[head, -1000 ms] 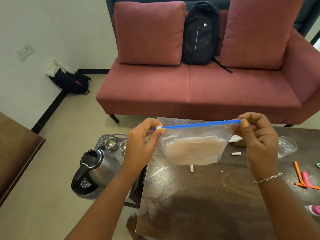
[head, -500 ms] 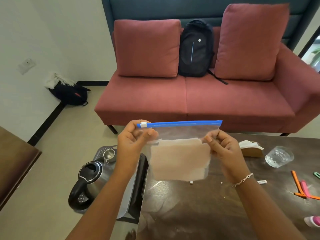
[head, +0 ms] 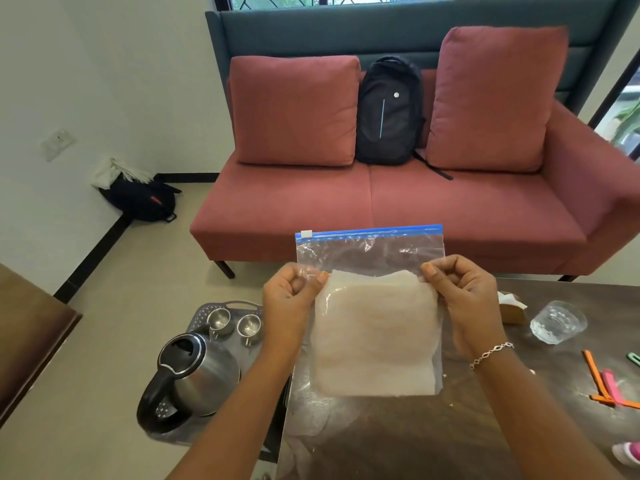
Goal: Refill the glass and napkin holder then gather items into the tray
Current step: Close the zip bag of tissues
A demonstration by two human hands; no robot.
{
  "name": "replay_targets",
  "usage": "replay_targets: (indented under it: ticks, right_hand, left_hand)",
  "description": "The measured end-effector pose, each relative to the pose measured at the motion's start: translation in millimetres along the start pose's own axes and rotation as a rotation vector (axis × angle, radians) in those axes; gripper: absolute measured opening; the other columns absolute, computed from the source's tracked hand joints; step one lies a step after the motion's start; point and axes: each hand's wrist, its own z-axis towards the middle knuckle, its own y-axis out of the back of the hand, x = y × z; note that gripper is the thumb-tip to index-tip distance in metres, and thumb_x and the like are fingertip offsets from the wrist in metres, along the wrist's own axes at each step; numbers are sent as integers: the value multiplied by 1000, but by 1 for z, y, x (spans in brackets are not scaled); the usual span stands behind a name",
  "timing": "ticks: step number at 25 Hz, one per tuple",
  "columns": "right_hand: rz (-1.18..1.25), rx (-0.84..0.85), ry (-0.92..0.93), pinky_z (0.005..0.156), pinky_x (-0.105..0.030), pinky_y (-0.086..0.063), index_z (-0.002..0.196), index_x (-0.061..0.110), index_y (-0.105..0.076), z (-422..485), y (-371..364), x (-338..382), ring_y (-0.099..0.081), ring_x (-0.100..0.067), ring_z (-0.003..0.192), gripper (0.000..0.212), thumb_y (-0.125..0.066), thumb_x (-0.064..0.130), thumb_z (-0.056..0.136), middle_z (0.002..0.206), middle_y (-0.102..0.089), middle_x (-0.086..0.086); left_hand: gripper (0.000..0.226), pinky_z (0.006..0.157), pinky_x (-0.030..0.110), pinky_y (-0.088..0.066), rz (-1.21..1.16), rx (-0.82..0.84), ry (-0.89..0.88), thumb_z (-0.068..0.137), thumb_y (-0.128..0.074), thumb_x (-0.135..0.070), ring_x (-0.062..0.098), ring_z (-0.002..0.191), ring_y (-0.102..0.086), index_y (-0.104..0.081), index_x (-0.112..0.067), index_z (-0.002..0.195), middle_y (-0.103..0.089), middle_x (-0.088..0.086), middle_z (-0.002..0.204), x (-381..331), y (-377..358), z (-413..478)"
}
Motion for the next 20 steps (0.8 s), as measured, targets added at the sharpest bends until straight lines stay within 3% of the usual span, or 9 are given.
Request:
replay_targets:
  ticks: [3, 6, 9, 13, 16, 18, 20]
  right_hand:
    - [57, -68, 14, 50, -19, -46, 85, 25, -54, 1, -1, -2, -52, -8, 48, 25, -68, 7, 77, 50, -63, 2]
    - [0, -41, 89, 50, -24, -40, 78, 30, -53, 2, 1, -2, -44, -17, 53, 30, -68, 4, 78, 51, -56, -3]
    - [-100, 87, 149, 63, -14, -46, 78, 23, -66, 2, 7, 3, -56, -7, 66, 27, -62, -3, 81, 67, -68, 10]
    - [-183, 276, 173, 71, -13, -46, 96, 25, -68, 1, 16, 8, -54, -2, 74, 33, -73, 4, 71, 81, -65, 14]
    - [-316, 228, 235, 69, -9, -44, 93, 28, -66, 1, 15, 7, -53, 2, 69, 34, -74, 5, 69, 75, -60, 19]
    - [-420, 174, 277, 66, -7, -43, 83, 29, -65, 0, 13, 6, -56, 3, 68, 33, -72, -2, 72, 74, -60, 20]
    - [-484, 149, 303, 69, -8, -44, 74, 33, -65, 0, 15, 4, -57, 1, 75, 28, -72, 5, 75, 77, -59, 13]
  left_hand:
    - [34, 52, 31, -37, -20, -90, -122, 82, -62, 2, 20, 53, -44, -50, -29, 88, -55, 12, 54, -1, -5, -4]
    - [21, 52, 23, -40, 94, -36, -271, 81, -58, -10, 14, 54, -49, -63, -30, 81, -62, -8, 59, -3, -8, -5]
    - [21, 71, 17, -47, 189, 74, -218, 74, -60, -23, 5, 72, -59, -66, -36, 90, -71, -20, 76, -8, -3, 0]
    - [55, 68, 19, -42, 368, 213, -189, 61, -69, -22, 4, 63, -43, -57, -27, 114, -53, -14, 73, -11, 7, 6]
    - [41, 72, 21, -39, 560, 176, -315, 65, -65, -23, 9, 74, -48, -63, -23, 106, -56, -3, 76, -14, 12, 9]
    - [24, 75, 10, -34, 697, 147, -390, 69, -65, -25, 9, 83, -45, -70, -17, 91, -57, -3, 79, -15, 15, 11]
    - [7, 77, 2, -30, 771, 107, -424, 73, -71, -20, 13, 89, -41, -69, -16, 79, -54, 0, 85, -15, 16, 12]
